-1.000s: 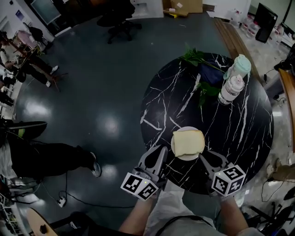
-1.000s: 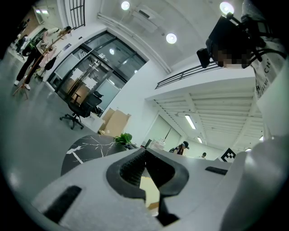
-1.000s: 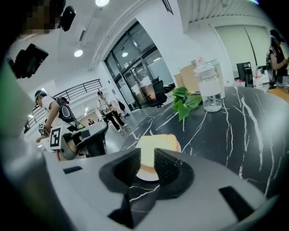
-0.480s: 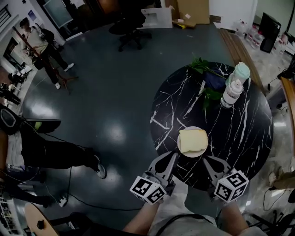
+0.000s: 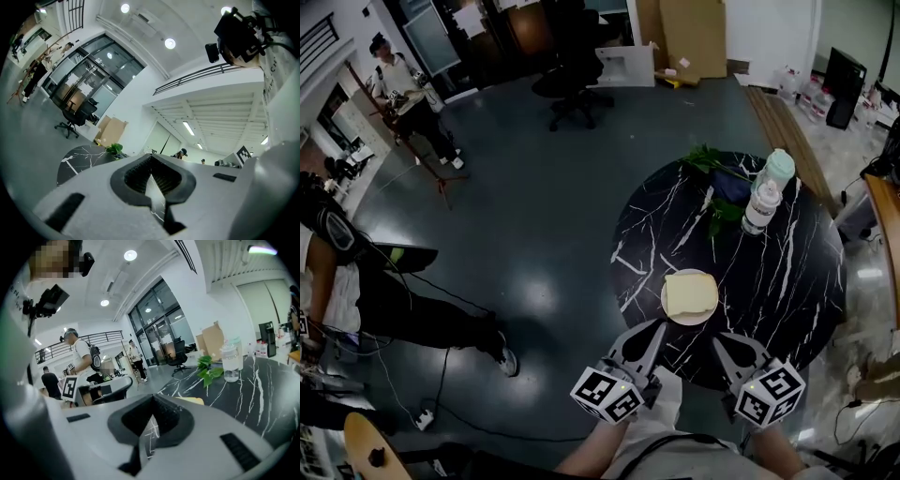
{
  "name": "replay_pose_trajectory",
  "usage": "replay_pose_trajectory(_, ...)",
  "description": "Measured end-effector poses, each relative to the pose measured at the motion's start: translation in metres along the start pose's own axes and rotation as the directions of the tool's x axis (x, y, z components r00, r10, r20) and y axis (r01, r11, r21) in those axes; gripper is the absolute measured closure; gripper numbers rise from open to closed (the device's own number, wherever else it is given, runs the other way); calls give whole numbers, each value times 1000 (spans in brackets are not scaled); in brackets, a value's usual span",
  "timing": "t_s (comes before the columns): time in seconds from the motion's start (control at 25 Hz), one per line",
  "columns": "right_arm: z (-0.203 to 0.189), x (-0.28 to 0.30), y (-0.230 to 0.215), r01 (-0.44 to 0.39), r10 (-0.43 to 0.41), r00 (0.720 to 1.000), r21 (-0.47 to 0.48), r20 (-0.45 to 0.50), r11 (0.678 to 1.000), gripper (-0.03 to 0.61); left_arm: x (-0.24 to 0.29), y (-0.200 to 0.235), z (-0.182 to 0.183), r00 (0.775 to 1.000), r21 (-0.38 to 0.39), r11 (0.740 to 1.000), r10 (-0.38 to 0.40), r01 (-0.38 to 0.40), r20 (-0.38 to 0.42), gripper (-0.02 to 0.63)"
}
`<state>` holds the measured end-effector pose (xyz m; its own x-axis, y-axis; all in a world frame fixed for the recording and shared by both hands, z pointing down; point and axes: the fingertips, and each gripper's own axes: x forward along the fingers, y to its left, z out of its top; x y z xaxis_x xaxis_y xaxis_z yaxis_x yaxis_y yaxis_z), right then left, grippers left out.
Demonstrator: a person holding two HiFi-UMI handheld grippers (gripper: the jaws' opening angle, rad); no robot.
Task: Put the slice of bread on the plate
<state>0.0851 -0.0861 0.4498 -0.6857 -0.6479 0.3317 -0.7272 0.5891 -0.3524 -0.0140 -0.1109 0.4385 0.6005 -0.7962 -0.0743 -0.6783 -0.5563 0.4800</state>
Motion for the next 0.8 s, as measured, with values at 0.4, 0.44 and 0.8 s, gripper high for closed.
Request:
replay_pose_trajectory(0.4,26,-21,29,-36,38,998,-44,54,998,568,6,-40,28,997,37,997,-62,61,37,606)
replay_pose_trajectory(0.44,28,-24,31,-37,40,997,-45,60,998,568,6,-42,30,997,40,997,-65,63,39,606)
replay_pose_trajectory(0.8,36,-31,30,-25,28,995,-31,91,999,568,5,-44,33,997,44,997,-64,62,46,606)
